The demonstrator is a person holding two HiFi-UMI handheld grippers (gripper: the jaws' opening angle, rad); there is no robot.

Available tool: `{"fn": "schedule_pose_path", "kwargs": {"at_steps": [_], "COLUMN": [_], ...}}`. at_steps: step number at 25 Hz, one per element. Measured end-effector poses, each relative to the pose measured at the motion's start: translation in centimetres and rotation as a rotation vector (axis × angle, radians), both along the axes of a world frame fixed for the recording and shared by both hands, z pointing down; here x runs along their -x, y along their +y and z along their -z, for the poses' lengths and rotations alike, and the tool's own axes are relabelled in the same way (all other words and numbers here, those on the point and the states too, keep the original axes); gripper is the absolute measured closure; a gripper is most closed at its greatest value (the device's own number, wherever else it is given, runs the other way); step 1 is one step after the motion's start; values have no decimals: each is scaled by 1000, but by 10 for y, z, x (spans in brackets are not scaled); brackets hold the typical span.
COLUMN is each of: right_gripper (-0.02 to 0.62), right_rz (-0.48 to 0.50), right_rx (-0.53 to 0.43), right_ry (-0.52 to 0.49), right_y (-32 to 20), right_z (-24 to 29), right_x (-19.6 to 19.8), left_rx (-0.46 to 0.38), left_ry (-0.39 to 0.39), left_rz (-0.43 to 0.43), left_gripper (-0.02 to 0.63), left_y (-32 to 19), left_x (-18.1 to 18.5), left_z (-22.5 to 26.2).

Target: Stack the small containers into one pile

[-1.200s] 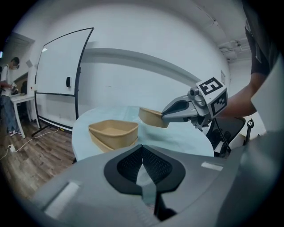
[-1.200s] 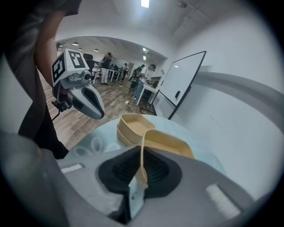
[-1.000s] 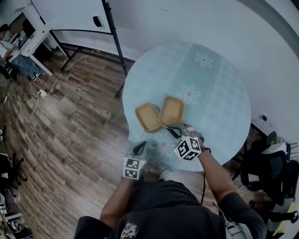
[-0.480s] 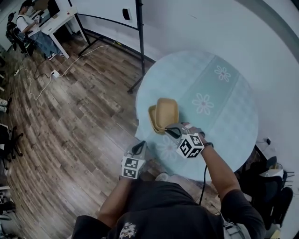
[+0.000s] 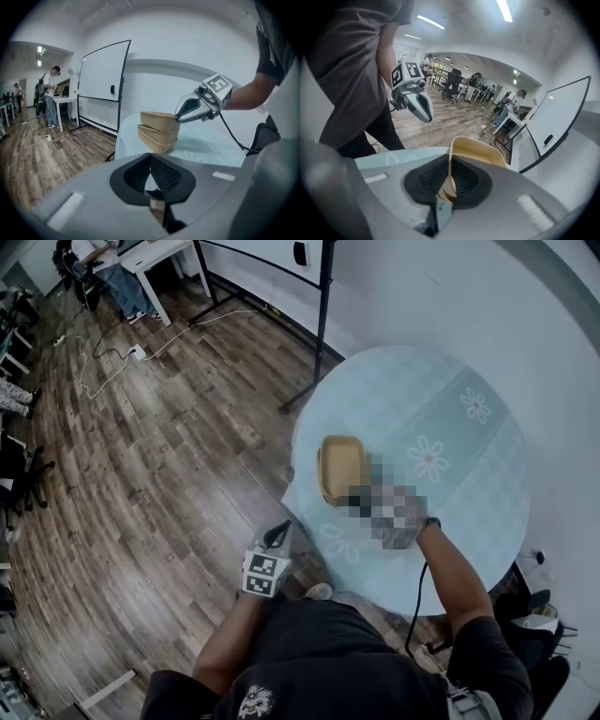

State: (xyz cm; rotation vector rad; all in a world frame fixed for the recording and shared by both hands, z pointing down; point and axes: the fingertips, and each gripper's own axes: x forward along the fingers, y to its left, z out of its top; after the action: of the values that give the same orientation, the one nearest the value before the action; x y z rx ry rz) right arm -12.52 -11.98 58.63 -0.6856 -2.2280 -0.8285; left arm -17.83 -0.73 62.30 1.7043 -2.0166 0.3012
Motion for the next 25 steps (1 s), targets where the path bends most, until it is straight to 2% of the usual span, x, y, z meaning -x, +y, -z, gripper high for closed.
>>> {"fn": "schedule_pose_path", "kwargs": {"at_steps": [18, 22, 25], "right_gripper": [575, 565, 512], "right_rz": [137, 115, 81], "right_rx": [-9, -40, -26], "right_ry": [56, 52, 75], "right_y": [-6, -10, -11], "right_z": [-24, -36, -44], "right_x": [-11, -9, -11], "left_rx": [18, 20, 22], "left_ry": [-6, -6, -8], "left_rz": [43, 32, 28], "left_gripper": [600, 600, 600], "left_y": [11, 13, 15], "left_x": [-18, -24, -22], "left_z": [-9, -11, -11]}}
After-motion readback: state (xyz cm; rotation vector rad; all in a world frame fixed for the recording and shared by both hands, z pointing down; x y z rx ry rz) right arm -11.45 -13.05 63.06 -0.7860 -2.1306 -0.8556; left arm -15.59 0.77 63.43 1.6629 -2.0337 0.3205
